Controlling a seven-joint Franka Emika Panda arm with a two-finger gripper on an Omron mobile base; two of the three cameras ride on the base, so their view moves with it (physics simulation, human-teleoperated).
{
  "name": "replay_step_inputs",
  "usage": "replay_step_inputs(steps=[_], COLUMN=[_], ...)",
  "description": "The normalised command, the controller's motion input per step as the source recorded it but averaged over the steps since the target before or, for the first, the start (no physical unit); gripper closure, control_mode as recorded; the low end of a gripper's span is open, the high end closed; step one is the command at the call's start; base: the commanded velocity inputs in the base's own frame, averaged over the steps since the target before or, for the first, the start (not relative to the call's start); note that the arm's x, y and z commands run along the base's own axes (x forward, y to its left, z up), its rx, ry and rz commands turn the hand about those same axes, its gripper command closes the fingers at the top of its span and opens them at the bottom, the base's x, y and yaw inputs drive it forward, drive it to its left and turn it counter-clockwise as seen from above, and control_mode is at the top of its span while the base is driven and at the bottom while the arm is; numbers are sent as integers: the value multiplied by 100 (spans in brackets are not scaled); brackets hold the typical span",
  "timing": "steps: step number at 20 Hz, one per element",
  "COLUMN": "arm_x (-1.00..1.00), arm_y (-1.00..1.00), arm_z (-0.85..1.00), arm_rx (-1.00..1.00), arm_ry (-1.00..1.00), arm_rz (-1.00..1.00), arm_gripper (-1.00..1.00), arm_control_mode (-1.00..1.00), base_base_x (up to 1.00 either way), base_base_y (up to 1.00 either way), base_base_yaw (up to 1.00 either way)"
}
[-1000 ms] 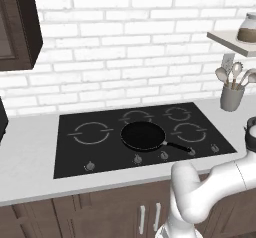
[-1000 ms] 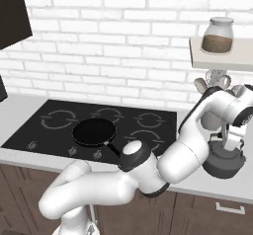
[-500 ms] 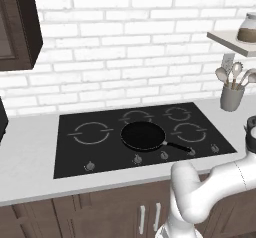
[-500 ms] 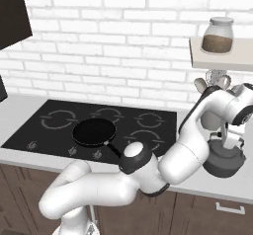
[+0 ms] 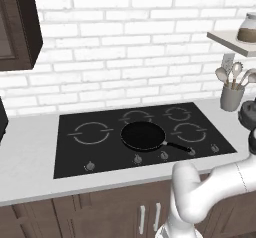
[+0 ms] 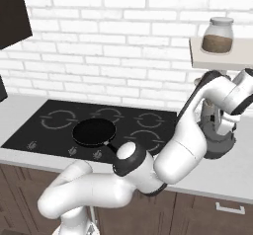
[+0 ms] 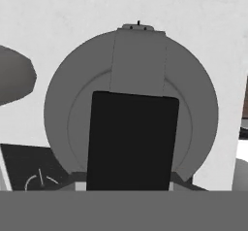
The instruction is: Pick the kettle from the counter and place it on a stove burner. Then turn the burner on.
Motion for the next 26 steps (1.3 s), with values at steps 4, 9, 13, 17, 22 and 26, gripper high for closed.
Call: replay_step_inputs(steps=[4, 9, 13, 17, 22, 26], arm_x=[-4, -7, -18, -8, 10, 39], arm_y=[100, 100, 100, 100, 100, 98], arm_z=[47, 24, 8, 0, 0, -1], arm_rx=[0, 0, -7, -14, -26, -21], arm_ry=[-19, -14, -17, -14, 5, 33], arm_rz=[0, 0, 0, 0, 0, 0], arm_gripper=[100, 100, 100, 100, 100, 100], arm_control_mode=[-100, -100, -100, -100, -100, -100], base_base_x=[0, 0, 0, 0, 0, 0], base_base_y=[0, 0, 0, 0, 0, 0], base_base_yaw=[0, 0, 0, 0, 0, 0])
